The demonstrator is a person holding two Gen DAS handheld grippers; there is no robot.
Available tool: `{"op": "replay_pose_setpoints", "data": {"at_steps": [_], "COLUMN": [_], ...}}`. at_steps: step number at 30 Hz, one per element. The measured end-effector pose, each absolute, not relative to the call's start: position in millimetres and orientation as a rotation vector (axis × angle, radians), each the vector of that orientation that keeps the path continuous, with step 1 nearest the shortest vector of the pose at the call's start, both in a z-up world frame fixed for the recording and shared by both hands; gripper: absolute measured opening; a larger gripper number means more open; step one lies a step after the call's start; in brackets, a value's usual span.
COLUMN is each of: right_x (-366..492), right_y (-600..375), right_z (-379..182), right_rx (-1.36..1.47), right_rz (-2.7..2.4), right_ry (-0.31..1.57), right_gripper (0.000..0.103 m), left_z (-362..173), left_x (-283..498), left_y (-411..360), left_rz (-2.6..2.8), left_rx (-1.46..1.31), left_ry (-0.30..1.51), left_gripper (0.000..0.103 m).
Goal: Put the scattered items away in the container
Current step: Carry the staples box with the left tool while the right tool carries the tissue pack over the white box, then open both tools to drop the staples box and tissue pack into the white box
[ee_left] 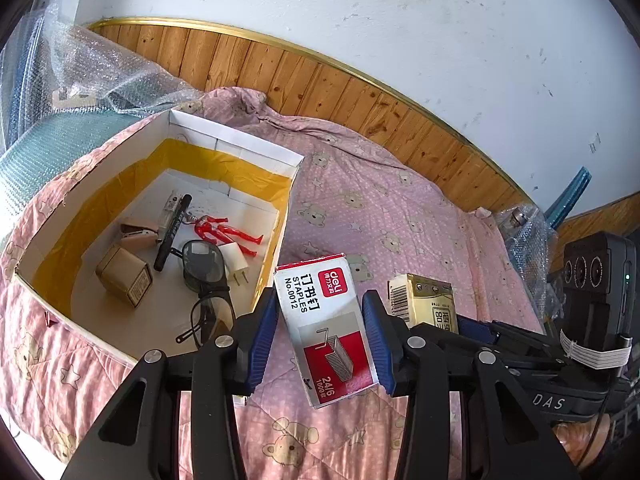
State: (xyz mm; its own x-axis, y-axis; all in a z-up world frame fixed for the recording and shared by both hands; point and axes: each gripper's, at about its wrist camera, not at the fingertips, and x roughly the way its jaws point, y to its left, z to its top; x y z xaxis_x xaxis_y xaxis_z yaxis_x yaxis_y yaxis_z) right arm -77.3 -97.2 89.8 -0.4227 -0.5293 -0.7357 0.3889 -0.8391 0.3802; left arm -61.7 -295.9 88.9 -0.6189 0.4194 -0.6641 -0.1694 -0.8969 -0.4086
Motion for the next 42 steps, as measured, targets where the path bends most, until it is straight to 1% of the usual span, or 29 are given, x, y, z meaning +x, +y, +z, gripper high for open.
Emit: {"op": "replay_pose_setpoints", "data": {"at_steps": [13,28,42], "right_x": [-90,-109,-136], "right_y": [-115,-147,-192], "right_z": [102,108,112], "right_rx": [1.217,1.188,1.158], "right_rz": [-2.249,-2.194,-2.132], "right_ry": [-0.183,-0.154,-0.102], "right_gripper": [0.057,0.057,0.057], "left_z": [89,93,77], "left_x": [-69,-79,-95], "left_y": [-310,-347,-386], "left_rz": [2.548,2.595,2.657], "left_rx": [-1.154,-1.156,-1.220], "left_ry": [-0.441,-0.519,-0.595], "left_gripper": [0.044,0.044,0.044]}}
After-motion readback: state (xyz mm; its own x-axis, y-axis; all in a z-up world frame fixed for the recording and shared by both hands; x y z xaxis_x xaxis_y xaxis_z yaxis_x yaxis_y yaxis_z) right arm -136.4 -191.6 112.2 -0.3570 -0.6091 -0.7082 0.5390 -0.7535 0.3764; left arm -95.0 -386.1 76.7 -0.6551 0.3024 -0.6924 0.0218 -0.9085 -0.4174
